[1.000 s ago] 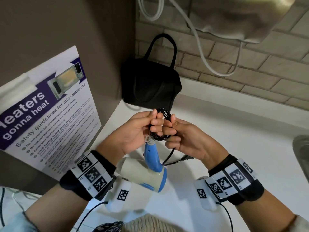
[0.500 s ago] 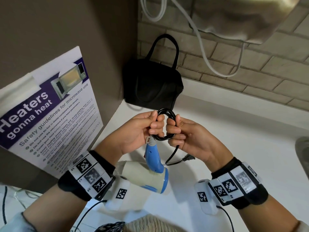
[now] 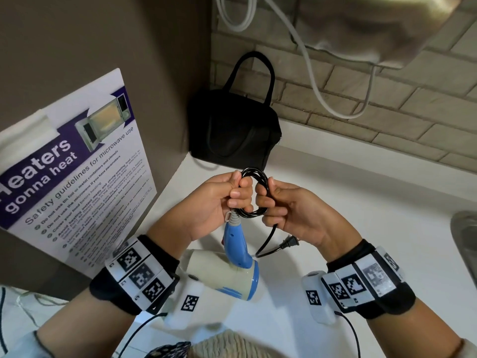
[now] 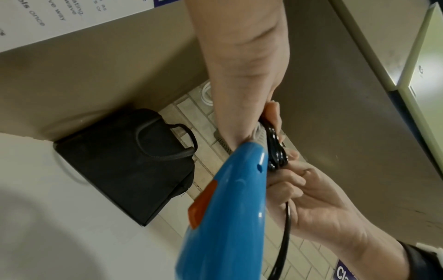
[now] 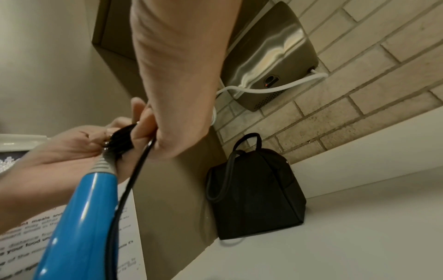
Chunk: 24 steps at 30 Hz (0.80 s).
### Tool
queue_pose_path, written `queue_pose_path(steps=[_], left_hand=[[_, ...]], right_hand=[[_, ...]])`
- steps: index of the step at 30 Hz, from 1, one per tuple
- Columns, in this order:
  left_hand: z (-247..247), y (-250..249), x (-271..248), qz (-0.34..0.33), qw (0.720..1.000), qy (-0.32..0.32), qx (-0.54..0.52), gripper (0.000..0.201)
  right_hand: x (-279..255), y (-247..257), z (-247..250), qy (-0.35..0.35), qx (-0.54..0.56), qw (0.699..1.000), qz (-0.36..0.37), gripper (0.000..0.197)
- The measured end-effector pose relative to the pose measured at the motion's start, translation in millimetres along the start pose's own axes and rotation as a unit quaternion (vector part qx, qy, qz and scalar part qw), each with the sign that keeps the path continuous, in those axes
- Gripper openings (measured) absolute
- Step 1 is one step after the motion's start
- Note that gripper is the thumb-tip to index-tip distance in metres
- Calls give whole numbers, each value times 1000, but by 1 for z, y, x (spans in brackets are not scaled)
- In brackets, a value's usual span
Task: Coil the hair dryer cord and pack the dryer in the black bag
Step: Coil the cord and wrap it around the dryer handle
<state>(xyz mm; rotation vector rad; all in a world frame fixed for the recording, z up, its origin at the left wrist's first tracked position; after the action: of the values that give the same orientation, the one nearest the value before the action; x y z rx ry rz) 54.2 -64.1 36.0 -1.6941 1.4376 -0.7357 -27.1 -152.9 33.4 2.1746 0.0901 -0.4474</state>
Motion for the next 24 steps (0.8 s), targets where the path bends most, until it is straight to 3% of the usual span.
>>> queue_pose_path(steps=[4, 18, 22, 24], left_hand=[[5, -2, 0, -9, 999, -31, -13, 31], [7, -1, 2, -20, 998, -56, -2, 35], [9, -1, 2, -25, 998, -58, -7, 34], [11, -3, 1, -33, 996, -83, -1, 35]], right_hand=[[-2, 1, 0, 19, -4, 1000, 20, 25], [-9, 8, 0, -10, -118, 991, 57, 30], [-10, 11, 14, -87, -256, 959, 89, 29], [-12, 11, 23, -148, -364, 912, 117, 28]])
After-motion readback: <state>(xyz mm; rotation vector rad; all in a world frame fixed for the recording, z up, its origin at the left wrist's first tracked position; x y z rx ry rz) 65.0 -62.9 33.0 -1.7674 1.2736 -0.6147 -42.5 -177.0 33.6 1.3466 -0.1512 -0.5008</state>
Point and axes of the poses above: each hand's wrist, its own x-axis towards the middle knuckle, its own z-axis out of the back of the hand, y = z × x, the point moved 6 cm from there along x, towards the middle knuckle, and after that the axes turned 5 degrees about x, right-handed, at the moved point
